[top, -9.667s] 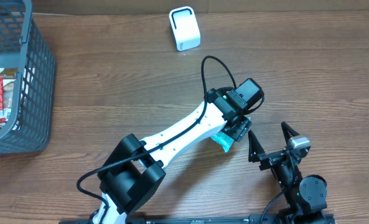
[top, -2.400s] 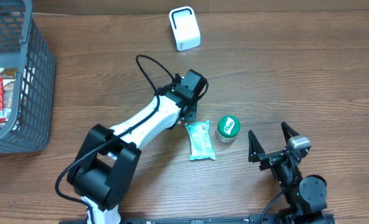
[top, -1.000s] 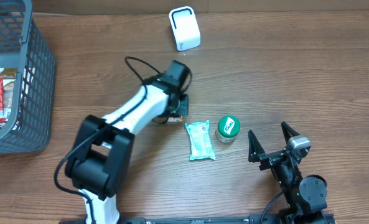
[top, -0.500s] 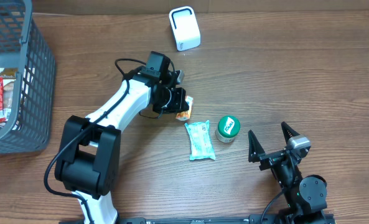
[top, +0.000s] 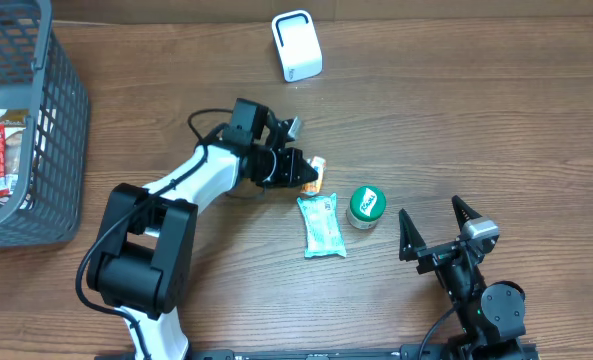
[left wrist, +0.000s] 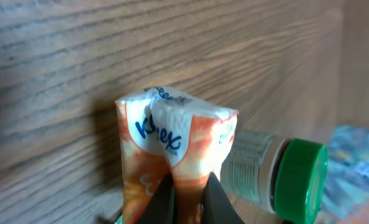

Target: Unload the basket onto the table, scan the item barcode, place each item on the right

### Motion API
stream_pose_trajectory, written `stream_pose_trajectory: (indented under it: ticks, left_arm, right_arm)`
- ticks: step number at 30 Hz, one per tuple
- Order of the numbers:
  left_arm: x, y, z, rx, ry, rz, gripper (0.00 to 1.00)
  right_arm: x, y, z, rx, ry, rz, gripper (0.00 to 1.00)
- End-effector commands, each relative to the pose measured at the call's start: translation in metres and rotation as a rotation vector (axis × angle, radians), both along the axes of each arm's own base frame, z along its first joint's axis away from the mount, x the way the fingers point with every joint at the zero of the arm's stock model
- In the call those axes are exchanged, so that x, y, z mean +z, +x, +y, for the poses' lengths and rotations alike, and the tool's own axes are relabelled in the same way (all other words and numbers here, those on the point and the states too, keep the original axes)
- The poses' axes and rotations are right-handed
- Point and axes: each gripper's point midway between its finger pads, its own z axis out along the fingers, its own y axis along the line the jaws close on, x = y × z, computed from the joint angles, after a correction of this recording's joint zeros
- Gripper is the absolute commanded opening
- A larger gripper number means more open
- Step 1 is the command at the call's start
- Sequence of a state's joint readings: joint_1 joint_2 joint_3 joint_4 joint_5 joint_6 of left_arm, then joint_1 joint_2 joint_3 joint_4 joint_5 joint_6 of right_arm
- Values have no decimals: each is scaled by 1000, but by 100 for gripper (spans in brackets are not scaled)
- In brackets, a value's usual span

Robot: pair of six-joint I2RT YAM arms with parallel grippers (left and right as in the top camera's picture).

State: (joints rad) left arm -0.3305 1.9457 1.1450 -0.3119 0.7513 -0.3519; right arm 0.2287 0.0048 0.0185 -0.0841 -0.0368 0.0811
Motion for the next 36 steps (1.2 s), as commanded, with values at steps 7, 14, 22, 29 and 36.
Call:
stream_pose_trajectory:
  ticks: [7,14,22,29,36]
  left_arm:
    - [6,9,18,112,-110,86,4]
    - [-10,9,18,102,-148,120,4]
    - [-7,18,35,131,-165,115,11]
    - [-21,16,45,149,-80,113,15]
    - [-23,16,50,157,-46,113,20]
  right_arm:
    - [-4,1,-2,-11,-5,5,100]
    - [-4,1,-2,-11,-5,5,100]
    - [-4,1,-2,-11,-5,5,100]
    - [-4,1,-2,-11,-5,5,100]
    - [-4,1,-2,-11,-5,5,100]
